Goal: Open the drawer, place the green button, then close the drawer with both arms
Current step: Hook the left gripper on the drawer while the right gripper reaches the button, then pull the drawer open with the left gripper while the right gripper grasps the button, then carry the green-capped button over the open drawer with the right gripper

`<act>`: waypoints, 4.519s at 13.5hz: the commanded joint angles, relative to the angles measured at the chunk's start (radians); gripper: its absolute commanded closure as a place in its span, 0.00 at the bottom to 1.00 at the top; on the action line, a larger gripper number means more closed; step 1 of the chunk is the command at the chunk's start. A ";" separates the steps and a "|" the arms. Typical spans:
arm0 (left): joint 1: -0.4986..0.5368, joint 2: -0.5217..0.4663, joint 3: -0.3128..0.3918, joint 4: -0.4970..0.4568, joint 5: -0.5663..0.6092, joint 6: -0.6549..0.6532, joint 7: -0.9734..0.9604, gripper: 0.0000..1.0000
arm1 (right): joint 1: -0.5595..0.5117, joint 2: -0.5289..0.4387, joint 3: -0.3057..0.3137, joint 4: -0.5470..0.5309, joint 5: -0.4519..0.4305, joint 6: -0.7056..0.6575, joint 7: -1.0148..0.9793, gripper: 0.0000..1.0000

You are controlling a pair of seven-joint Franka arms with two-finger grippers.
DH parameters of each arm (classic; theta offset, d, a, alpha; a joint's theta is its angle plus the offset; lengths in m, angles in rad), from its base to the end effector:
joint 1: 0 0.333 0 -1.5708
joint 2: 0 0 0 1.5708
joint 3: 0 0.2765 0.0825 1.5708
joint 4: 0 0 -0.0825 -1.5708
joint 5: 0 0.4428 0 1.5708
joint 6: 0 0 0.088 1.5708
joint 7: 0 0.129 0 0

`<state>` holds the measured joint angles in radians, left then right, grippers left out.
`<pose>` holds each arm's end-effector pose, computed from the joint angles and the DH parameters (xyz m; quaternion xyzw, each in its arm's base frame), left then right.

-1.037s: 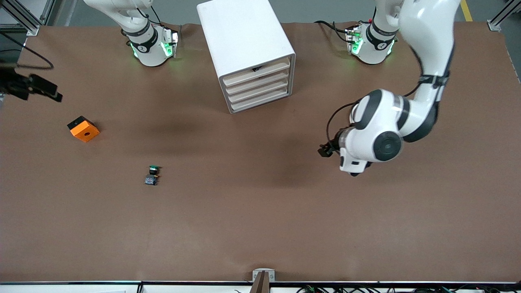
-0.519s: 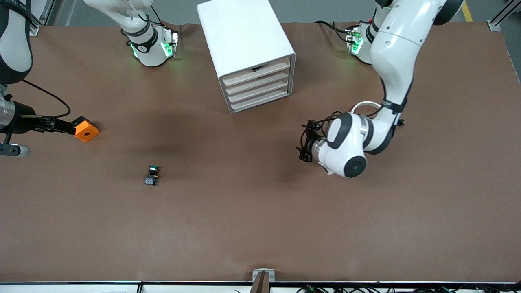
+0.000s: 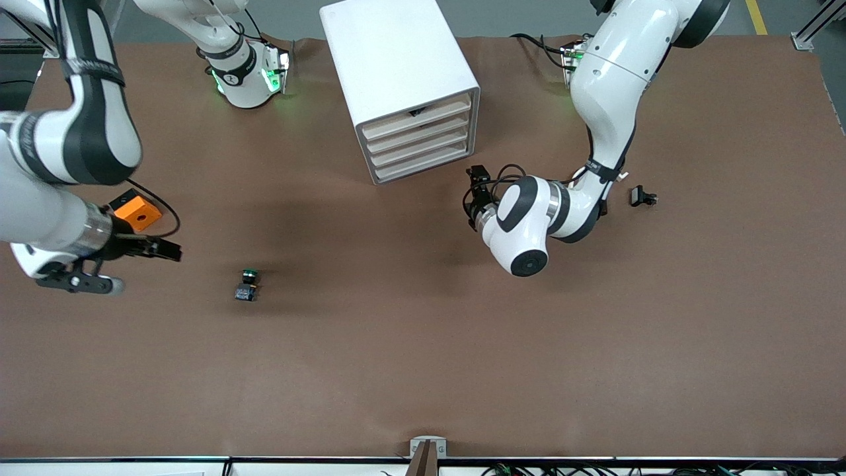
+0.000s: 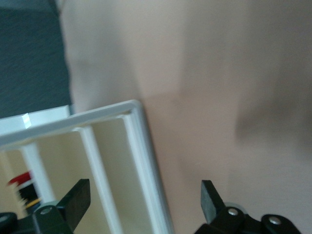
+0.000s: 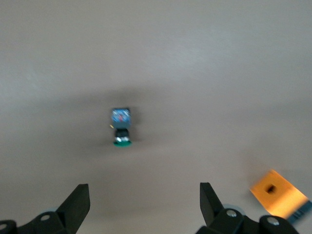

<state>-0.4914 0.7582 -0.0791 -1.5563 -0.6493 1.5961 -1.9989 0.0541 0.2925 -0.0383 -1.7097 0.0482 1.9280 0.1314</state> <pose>0.4918 -0.4051 0.1074 -0.5849 -0.6656 0.4040 0.2274 0.6735 0.0160 0.3288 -0.9970 0.0664 0.0381 0.0139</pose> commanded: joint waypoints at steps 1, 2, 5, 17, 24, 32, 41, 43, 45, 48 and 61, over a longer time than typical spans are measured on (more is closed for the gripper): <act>-0.012 0.026 0.002 -0.004 -0.070 -0.035 -0.039 0.00 | 0.029 0.049 -0.002 -0.075 0.042 0.171 0.016 0.00; -0.030 0.039 0.002 -0.002 -0.088 -0.036 -0.061 0.00 | 0.038 0.053 -0.002 -0.140 0.045 0.275 0.016 0.00; -0.058 0.070 0.002 -0.002 -0.159 -0.036 -0.092 0.00 | 0.059 0.091 -0.002 -0.240 0.073 0.437 0.020 0.00; -0.170 0.118 0.004 -0.004 -0.228 -0.022 -0.202 0.51 | 0.108 0.280 -0.005 -0.229 0.082 0.651 0.002 0.00; -0.168 0.116 0.013 0.004 -0.222 -0.015 -0.224 1.00 | 0.104 0.304 -0.008 -0.225 0.055 0.651 0.002 0.65; -0.040 0.104 0.065 0.105 -0.214 -0.021 -0.224 1.00 | 0.098 0.263 -0.008 -0.219 0.058 0.591 0.040 1.00; 0.045 0.087 0.071 0.159 -0.214 -0.031 -0.222 0.00 | 0.399 0.040 0.000 -0.140 0.065 0.247 0.734 1.00; 0.068 0.087 0.073 0.211 -0.176 -0.068 -0.219 0.00 | 0.524 0.042 0.000 -0.108 0.064 0.247 0.920 1.00; 0.073 0.072 0.073 0.267 -0.068 -0.073 -0.218 0.00 | 0.596 0.046 -0.002 -0.087 0.062 0.244 1.042 1.00; 0.086 0.024 0.088 0.298 0.087 -0.073 -0.215 0.00 | 0.694 0.059 -0.002 -0.048 0.055 0.237 1.203 1.00; 0.062 -0.310 0.122 0.263 0.569 -0.074 0.201 0.00 | 0.932 0.332 -0.005 0.162 -0.037 0.240 1.726 1.00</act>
<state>-0.4104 0.4783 0.0603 -1.2398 -0.1513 1.5131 -1.8726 0.9619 0.5680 -0.0299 -1.6317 0.0260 2.1855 1.8178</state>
